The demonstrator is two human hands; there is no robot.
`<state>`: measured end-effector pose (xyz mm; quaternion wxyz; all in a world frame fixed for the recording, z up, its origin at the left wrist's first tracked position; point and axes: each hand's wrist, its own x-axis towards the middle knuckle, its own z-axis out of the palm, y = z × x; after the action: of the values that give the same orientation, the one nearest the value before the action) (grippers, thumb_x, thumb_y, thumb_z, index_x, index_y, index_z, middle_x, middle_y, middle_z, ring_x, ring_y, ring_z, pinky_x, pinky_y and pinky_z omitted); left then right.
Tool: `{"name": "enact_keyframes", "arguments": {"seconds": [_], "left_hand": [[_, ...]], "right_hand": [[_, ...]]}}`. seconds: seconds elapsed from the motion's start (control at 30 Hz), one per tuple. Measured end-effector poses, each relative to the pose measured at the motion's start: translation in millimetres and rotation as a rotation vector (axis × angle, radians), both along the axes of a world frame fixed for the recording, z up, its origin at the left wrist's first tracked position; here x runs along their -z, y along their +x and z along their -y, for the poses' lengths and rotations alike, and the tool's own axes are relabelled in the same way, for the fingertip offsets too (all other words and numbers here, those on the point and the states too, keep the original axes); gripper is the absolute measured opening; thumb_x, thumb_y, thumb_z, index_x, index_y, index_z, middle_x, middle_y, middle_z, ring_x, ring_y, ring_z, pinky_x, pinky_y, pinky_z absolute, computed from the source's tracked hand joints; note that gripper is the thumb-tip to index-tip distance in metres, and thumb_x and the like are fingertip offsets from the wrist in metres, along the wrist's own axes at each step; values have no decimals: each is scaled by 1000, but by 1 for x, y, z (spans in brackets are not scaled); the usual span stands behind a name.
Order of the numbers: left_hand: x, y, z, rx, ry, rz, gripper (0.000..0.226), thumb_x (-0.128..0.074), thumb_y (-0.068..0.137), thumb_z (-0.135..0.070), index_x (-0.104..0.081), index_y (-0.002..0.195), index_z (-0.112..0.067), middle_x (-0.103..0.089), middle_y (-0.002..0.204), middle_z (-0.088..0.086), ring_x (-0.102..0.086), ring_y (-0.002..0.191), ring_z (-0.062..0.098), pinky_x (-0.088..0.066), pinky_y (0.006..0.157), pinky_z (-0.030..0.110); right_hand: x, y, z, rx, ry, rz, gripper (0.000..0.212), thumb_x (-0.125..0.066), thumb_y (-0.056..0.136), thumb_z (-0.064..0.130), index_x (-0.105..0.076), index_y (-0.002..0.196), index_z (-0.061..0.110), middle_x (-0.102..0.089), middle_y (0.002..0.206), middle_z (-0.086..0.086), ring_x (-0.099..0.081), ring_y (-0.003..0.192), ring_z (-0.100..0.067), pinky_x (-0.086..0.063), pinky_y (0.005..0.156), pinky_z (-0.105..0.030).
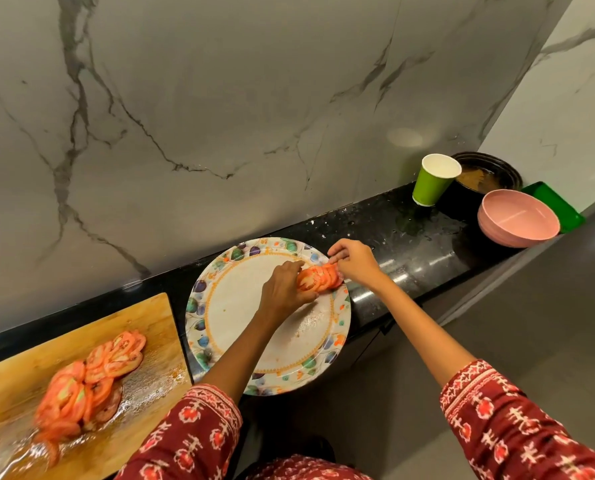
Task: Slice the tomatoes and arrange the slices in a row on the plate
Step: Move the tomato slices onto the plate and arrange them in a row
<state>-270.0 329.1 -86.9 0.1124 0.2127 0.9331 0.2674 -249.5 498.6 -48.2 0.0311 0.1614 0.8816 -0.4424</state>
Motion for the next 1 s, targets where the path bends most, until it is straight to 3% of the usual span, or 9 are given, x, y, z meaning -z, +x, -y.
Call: {"name": "enact_keyframes", "arguments": {"seconds": [0.13, 0.23, 0.4, 0.8, 0.9, 1.0], "left_hand": [[-2, 1, -6, 11, -31, 27, 76, -68, 79, -42, -32, 141, -18, -43, 141, 7, -45, 124, 23, -43, 97, 32], [-5, 2, -9, 12, 13, 31, 75, -68, 80, -40, -32, 141, -18, -46, 139, 8, -48, 122, 24, -42, 99, 34], [-6, 2, -10, 56, 72, 51, 76, -70, 79, -36, -31, 142, -18, -45, 140, 8, -48, 124, 24, -41, 101, 35], [-4, 0, -16, 6, 77, 83, 79, -72, 77, -37, -30, 141, -19, -42, 141, 7, -46, 125, 23, -41, 101, 34], [-5, 0, -17, 9, 100, 72, 77, -71, 77, -38, -33, 140, -18, -43, 141, 7, -47, 124, 23, -41, 102, 34], [-5, 1, -18, 21, 123, 75, 77, -70, 76, -40, -34, 140, -18, -44, 140, 7, -48, 124, 24, -41, 102, 36]], "right_hand": [[8, 6, -13, -137, 72, -35, 28, -58, 80, -4, -60, 105, 8, -64, 101, -8, -58, 95, -19, -49, 85, -30], [15, 8, -12, -327, 217, 37, 48, -70, 76, 13, -50, 120, 20, -56, 118, -5, -46, 114, -19, -46, 94, -36], [22, 10, -4, -464, 392, 23, 68, -73, 74, 20, -38, 132, 22, -52, 129, 2, -35, 124, -19, -32, 101, -39], [15, -5, -15, -491, 277, 19, 73, -74, 72, 18, -34, 133, 22, -56, 124, 5, -36, 123, -20, -31, 103, -43], [16, -5, -16, -529, 290, 49, 80, -78, 70, 25, -31, 135, 24, -52, 131, 5, -34, 125, -20, -28, 104, -44], [22, -2, -16, -503, 261, 4, 73, -75, 74, 29, -34, 134, 23, -53, 131, 5, -37, 125, -21, -31, 105, -45]]}}
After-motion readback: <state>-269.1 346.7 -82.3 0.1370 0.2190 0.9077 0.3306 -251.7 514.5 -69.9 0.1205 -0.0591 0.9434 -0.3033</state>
